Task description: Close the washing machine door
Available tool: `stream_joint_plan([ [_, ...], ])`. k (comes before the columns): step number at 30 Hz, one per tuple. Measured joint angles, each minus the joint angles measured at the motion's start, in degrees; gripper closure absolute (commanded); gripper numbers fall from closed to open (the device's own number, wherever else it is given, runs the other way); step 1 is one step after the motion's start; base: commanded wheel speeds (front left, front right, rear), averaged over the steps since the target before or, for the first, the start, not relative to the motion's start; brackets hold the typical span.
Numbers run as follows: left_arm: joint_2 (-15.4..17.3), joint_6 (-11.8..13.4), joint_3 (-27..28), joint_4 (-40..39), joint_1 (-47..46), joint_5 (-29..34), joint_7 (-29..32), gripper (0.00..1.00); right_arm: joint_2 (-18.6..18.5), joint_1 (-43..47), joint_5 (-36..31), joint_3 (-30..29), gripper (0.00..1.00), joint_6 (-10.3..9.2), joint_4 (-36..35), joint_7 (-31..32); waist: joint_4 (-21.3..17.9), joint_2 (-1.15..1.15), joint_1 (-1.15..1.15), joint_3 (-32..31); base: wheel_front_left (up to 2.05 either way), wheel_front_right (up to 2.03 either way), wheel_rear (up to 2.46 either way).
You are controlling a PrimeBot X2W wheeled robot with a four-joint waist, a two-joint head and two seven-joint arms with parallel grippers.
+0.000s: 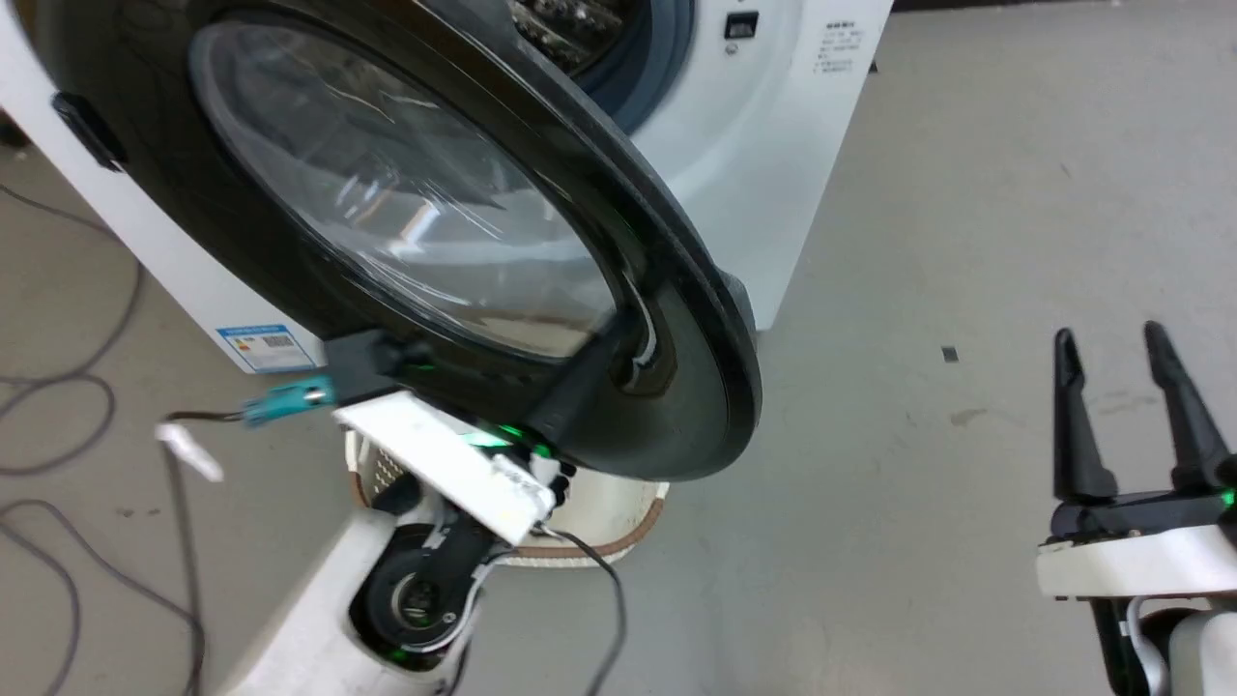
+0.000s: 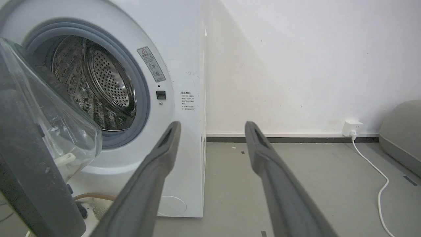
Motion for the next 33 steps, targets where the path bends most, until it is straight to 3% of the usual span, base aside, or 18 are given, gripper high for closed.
stream_joint_plan([
  [4, 3.7, -0.01, -0.38, -0.87, -0.27, 6.95, -8.16, 1.0, -0.01, 0.1, 0.03, -0.76, 0.0, 0.0, -0.85, 0.0, 0.79, 0.0, 0.0, -1.67, 0.0, 0.0, 0.0],
  [8, 7.48, 0.07, -0.24, 4.34, -0.61, 17.36, -17.69, 1.0, 0.0, 0.3, -0.07, -1.01, 0.0, 0.0, -1.51, 0.0, 1.94, 0.0, 0.0, -3.29, 0.0, 0.0, 0.0],
  [10, 9.07, 2.59, 0.76, 7.73, -0.96, 25.07, -19.72, 1.0, -0.01, 0.3, -0.13, -1.09, 0.0, 0.0, -1.64, 0.0, 2.59, 0.0, 0.0, -3.9, 0.0, 0.0, 0.0],
  [13, 8.58, 8.99, 6.16, 9.16, -0.98, 34.62, -20.49, 1.0, -0.01, 0.27, -0.75, -1.09, 0.0, 0.0, -2.15, 0.0, 3.65, 0.0, 0.0, -4.57, 0.0, 0.0, 0.0],
  [16, 6.02, 14.18, 15.24, 4.9, -0.14, 44.96, -20.51, 1.0, 0.0, -0.04, -1.89, -0.62, 0.0, 0.0, -3.02, 0.0, 4.69, 0.0, 0.0, -5.09, 0.0, 0.0, 0.0],
  [20, 4.12, 19.75, 21.95, -0.33, 4.83, 58.74, -20.51, 1.0, -0.01, -1.26, -2.48, 0.89, 0.0, 0.0, -4.52, 0.0, 5.95, 0.0, 0.0, -5.69, 0.0, 0.0, 0.0],
  [21, 3.69, 20.78, 23.19, -1.18, 6.11, 61.23, -20.52, 0.62, -0.01, -1.85, -2.49, 1.43, 0.0, 0.0, -4.98, -0.01, 6.28, 0.0, 0.0, -5.84, 0.0, 0.0, 0.0],
  [22, 3.25, 21.73, 24.14, -1.68, 7.43, 63.44, -20.51, 0.0, -0.01, -2.42, -2.68, 1.89, 0.0, 0.0, -5.48, 0.0, 6.6, 0.0, 0.0, -5.98, 0.0, 0.0, 0.0],
  [23, 2.13, 23.05, 25.88, -3.07, 9.78, 66.82, -20.51, 0.0, -0.01, -3.57, -3.21, 3.09, 0.0, 0.0, -6.95, -0.01, 7.28, 0.0, 0.0, -6.24, 0.0, 0.0, 0.0],
  [27, 0.74, 24.3, 27.76, -4.55, 13.83, 71.86, -20.51, 0.0, -0.01, -5.76, -3.67, 5.36, 0.0, 0.0, -9.44, -0.01, 8.66, 0.0, 0.0, -6.77, 0.0, 0.0, 0.0],
  [28, 0.23, 24.58, 28.18, -5.09, 14.77, 72.7, -20.51, 0.0, -0.01, -6.19, -3.63, 5.98, 0.42, 0.0, -9.95, -0.01, 9.01, 0.0, 0.0, -6.89, 0.0, 0.0, 0.0],
  [29, -0.22, 24.8, 28.41, -5.61, 15.69, 73.71, -20.51, 0.0, -0.02, -6.6, -3.57, 6.45, 0.62, 0.0, -10.44, -0.01, 9.39, 0.0, 0.0, -7.01, 0.0, 0.0, 0.0],
  [30, -0.46, 24.88, 28.58, -5.84, 16.61, 74.61, -20.51, 0.0, -0.07, -7.01, -3.57, 7.12, 0.89, 0.0, -10.91, -0.02, 9.75, 0.0, 0.0, -7.11, 0.0, 0.0, 0.0],
  [31, -0.71, 24.88, 28.76, -5.95, 17.51, 75.24, -20.51, 0.0, -0.27, -7.36, -3.56, 7.9, 1.0, 0.0, -11.32, -0.02, 10.12, 0.0, 0.0, -7.2, 0.0, 0.0, 0.0],
  [33, -1.54, 24.55, 29.32, -6.1, 19.09, 75.33, -20.51, 0.0, -0.92, -7.83, -2.89, 10.16, 1.0, 0.0, -11.83, -0.02, 10.86, 0.0, 0.0, -7.37, 0.0, 0.0, 0.0],
])
